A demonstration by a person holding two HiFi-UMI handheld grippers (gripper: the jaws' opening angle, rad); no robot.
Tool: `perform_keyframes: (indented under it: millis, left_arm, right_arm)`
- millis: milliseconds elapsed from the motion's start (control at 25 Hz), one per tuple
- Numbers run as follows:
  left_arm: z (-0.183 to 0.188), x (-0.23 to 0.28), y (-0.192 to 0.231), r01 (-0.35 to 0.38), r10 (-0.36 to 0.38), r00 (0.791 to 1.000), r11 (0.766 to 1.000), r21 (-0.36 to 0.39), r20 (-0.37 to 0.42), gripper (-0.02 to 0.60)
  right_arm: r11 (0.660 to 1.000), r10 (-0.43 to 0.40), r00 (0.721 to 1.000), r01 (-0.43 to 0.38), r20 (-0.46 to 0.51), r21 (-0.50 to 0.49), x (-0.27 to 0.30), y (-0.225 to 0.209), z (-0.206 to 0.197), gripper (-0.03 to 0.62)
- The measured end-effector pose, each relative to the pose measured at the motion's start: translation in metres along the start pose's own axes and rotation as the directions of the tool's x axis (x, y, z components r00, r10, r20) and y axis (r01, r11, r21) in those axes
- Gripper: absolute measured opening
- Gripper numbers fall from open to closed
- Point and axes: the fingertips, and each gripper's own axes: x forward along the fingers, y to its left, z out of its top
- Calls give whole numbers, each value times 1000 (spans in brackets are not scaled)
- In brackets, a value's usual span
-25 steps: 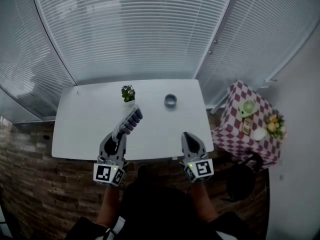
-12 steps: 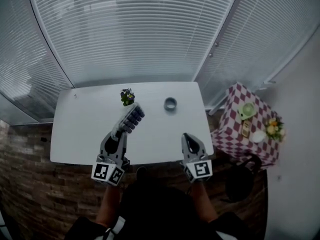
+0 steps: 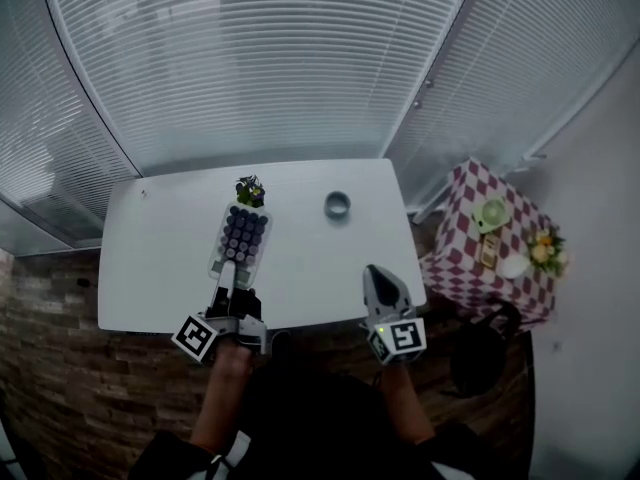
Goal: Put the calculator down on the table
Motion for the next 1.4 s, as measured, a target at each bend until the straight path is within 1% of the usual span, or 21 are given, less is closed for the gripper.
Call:
perform_keyframes:
  millis: [80,160,320,480,680,880,1040,1160,1400]
  left_arm:
    - [4,-1,6,-10,11,1000,1000,-26,22,100]
    - [7,-2,9,-16,17,1000,999,-44,26,99]
    - [10,5,11,-34,34,999,999,12,0,100]
    - [8,12,23,-47,47,999,998,31,-20,100]
    - [-2,22,50,-85,86,995,996,21,-51,100]
    - [-2,22,82,-155,156,985,988,27,-69,100]
    - [-4,28,93,-160,165,983,985,56,-77,100]
    - [-3,32,106,-179,185,980,980,85,-69,99]
    - [-6,38,135,-211,218,971,974,80,-101,100]
  right_arm:
    - [1000,-6,1000,6,-1,8,0,-1,0,6]
    - [1000,-10,1000,10,-3,10,0,0,-1,6]
    - [1000,-9,1000,9,-11,6,3,2,-5,6]
    - [1000,-21,1000,22,-22,20,3,3,-7,6]
    - [999,-45,999,46,-10,20,1,-2,-2,6]
    - [998,-54,998,55,-20,27,2,2,-4,6]
    - [998,-54,999,54,-8,26,4,6,1,6]
    - [998,-61,998,61,-8,29,5,4,1,6]
    - [996,-71,997,71,-2,46,7,6,2,6]
